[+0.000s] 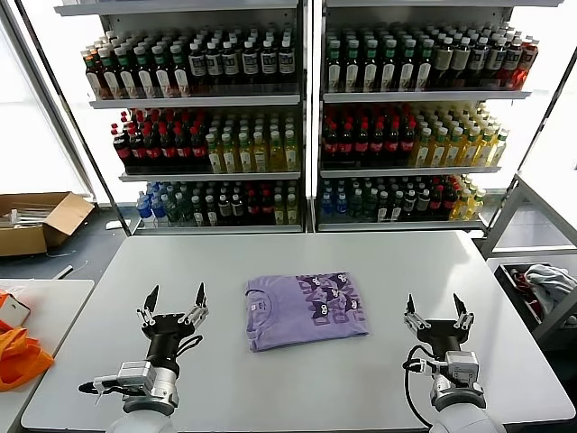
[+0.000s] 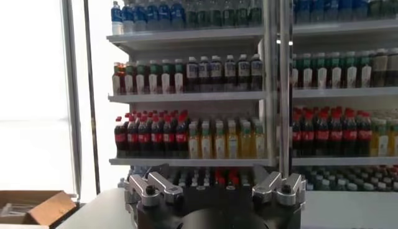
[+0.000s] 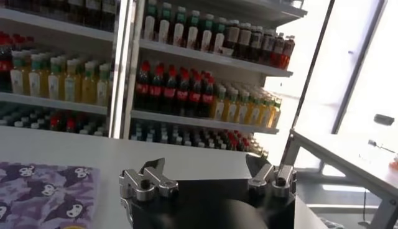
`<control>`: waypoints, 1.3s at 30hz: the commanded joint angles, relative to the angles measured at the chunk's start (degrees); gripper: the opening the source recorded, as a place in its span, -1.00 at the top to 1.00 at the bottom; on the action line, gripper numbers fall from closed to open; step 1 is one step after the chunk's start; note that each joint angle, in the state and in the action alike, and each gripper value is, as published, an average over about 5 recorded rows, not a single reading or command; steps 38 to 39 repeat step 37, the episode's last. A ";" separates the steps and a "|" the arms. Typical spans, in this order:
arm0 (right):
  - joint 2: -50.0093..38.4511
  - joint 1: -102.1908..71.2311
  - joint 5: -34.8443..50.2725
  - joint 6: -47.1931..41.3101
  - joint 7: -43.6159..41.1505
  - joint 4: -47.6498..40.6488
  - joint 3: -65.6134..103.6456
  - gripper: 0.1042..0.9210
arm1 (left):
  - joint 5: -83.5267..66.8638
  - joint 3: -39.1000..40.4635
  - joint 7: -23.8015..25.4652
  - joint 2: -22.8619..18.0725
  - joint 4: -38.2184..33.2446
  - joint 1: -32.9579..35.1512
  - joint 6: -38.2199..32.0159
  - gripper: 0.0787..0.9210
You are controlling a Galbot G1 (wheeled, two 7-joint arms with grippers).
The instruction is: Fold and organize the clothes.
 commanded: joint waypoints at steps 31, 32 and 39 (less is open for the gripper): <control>-0.10 2.97 0.00 -0.05 -0.37 -2.33 -0.90 -0.76 | -0.68 -3.66 4.33 -0.35 0.19 -0.67 1.24 -0.77; -0.16 3.02 -0.02 -0.15 -0.46 -2.25 -0.88 -0.76 | -0.96 -3.70 4.40 -0.32 0.22 -0.75 1.25 -0.77; -0.54 3.68 0.00 -0.51 -0.90 -2.18 -0.83 -0.76 | -1.37 -3.62 4.56 -0.43 0.23 -0.97 1.19 -0.77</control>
